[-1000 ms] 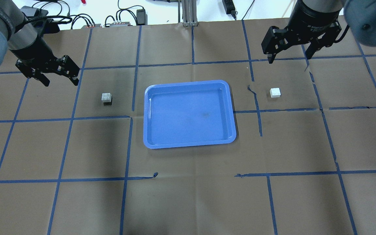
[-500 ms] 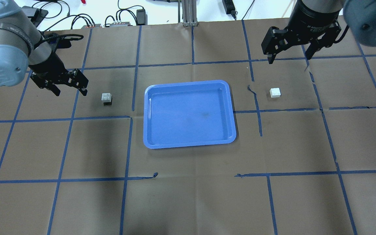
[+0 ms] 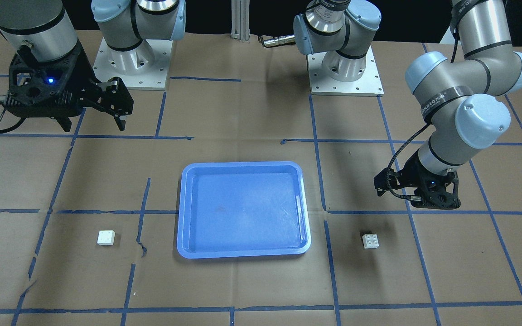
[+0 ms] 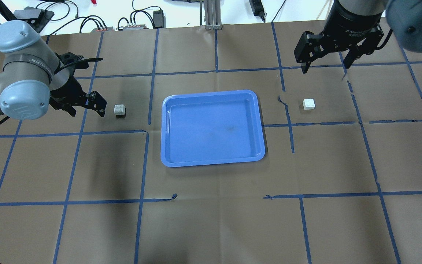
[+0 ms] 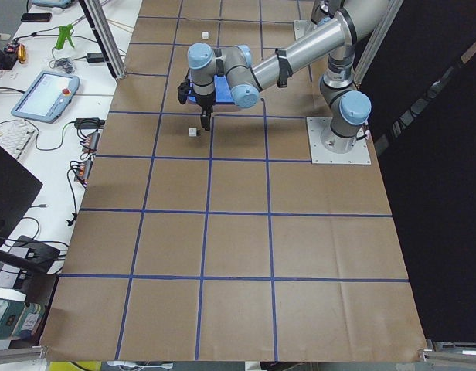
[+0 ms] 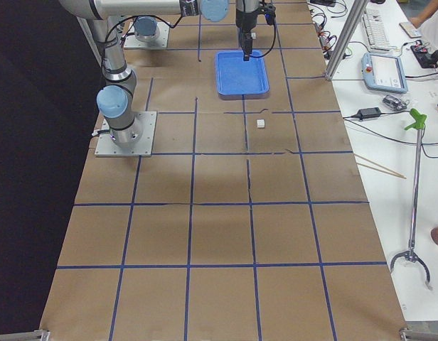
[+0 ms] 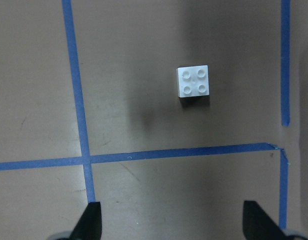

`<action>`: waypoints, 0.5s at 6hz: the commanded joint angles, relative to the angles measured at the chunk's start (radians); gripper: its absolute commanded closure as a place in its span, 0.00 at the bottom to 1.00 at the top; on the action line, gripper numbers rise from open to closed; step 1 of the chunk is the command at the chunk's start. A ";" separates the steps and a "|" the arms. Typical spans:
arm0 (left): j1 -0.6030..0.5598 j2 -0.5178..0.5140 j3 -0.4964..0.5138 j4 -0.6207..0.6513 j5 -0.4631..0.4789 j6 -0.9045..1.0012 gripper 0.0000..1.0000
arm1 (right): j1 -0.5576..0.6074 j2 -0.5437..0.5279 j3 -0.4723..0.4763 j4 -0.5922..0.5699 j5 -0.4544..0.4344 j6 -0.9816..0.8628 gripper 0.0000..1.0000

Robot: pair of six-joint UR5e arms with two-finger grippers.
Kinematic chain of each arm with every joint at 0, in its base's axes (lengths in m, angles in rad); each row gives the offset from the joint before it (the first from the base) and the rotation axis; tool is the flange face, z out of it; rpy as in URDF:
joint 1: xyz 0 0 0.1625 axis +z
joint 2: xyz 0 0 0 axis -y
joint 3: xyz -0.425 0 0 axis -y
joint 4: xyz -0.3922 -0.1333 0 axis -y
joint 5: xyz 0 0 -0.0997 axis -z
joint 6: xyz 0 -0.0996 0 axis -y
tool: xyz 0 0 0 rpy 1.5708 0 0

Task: Assemble white blocks and place on blue tray

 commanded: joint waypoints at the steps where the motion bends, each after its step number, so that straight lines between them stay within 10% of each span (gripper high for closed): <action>1: 0.001 -0.090 0.019 0.079 -0.004 -0.005 0.02 | 0.003 -0.011 -0.002 0.007 0.002 -0.002 0.00; 3: -0.010 -0.236 0.074 0.222 -0.008 -0.007 0.02 | -0.003 -0.020 -0.005 0.005 0.000 -0.324 0.00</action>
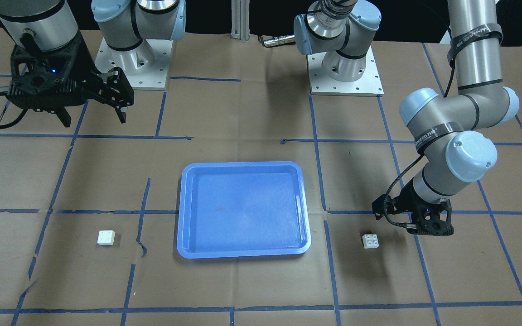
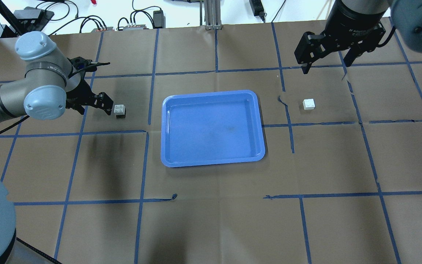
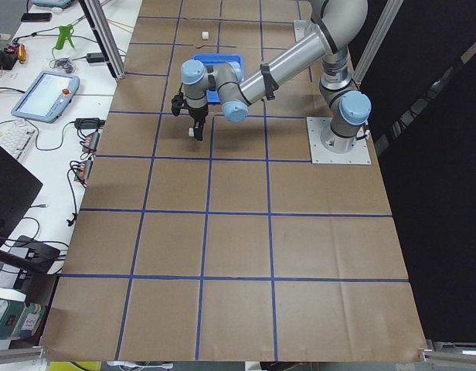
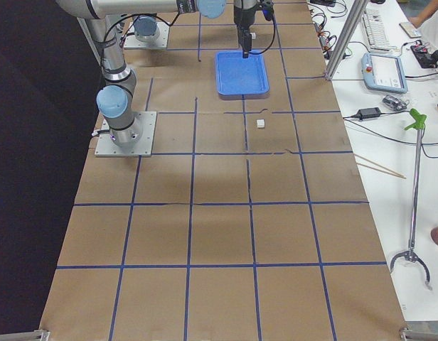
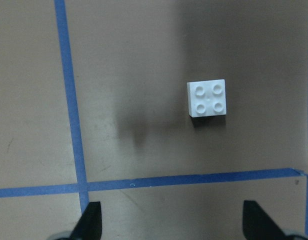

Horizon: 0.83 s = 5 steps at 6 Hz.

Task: Assemble white blocks and place on blue tray

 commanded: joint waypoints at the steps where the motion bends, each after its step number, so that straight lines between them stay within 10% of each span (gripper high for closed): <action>1: -0.017 -0.081 0.039 0.069 -0.010 -0.007 0.02 | -0.005 -0.005 0.001 -0.002 -0.002 -0.314 0.00; 5: -0.054 -0.120 0.060 0.106 -0.010 0.001 0.02 | -0.002 0.021 0.004 -0.027 -0.014 -1.129 0.00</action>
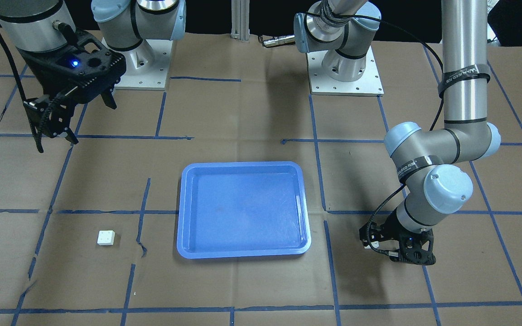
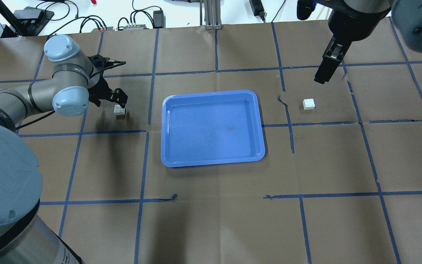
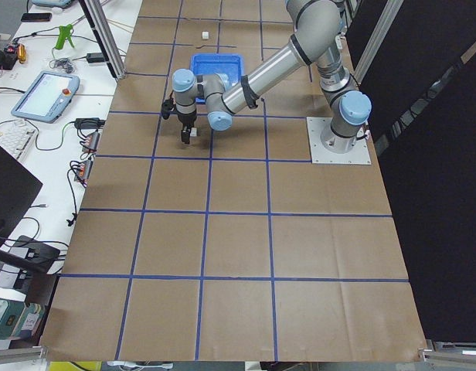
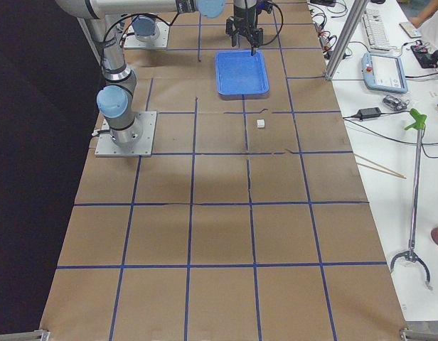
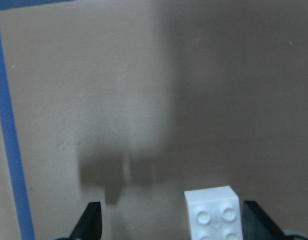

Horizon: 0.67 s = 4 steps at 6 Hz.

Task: Assemble white blocks and place on blue tray

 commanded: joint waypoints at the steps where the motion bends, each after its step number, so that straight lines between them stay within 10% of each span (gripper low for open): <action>1: -0.002 -0.005 0.002 0.011 0.001 0.003 0.15 | -0.025 0.046 -0.002 -0.009 -0.001 -0.367 0.00; 4: -0.002 -0.005 -0.003 0.003 -0.001 0.035 0.88 | -0.177 0.140 -0.012 -0.062 0.019 -0.648 0.00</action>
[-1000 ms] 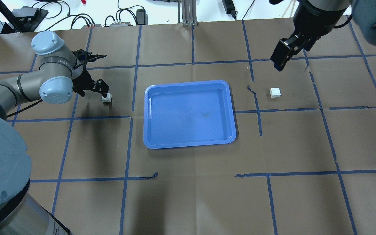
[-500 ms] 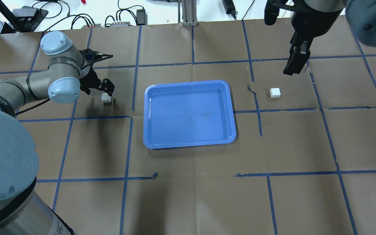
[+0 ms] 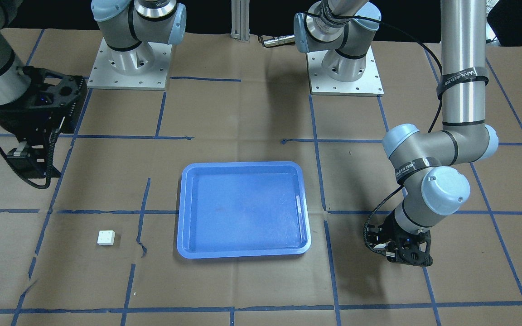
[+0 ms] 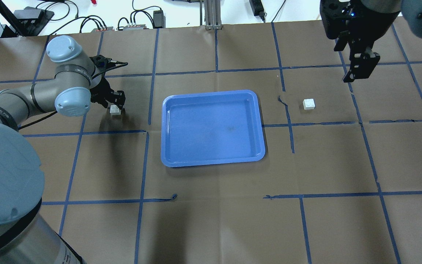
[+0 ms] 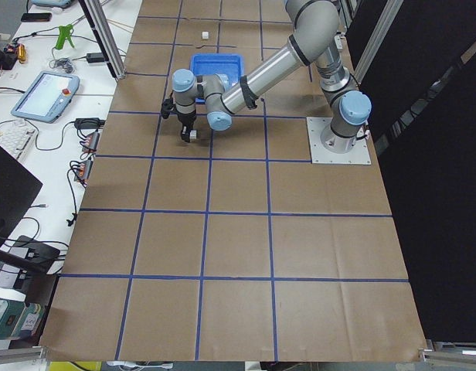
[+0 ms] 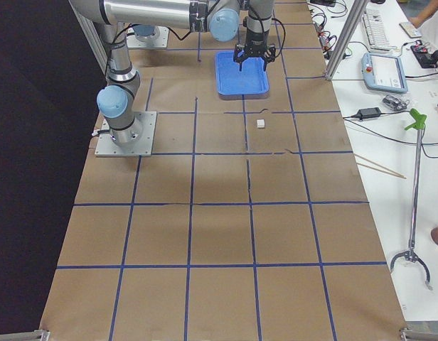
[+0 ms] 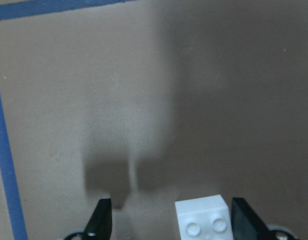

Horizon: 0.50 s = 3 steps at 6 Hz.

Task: Assemble white blocks and place on blue tray

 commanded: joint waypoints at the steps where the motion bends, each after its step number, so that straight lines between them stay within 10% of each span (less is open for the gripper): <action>1: 0.000 0.004 0.000 0.000 0.000 0.012 0.99 | -0.041 0.083 0.003 -0.085 0.003 -0.065 0.00; 3: -0.042 0.065 0.002 -0.014 0.000 0.058 1.00 | -0.060 0.164 0.017 -0.140 0.110 -0.076 0.00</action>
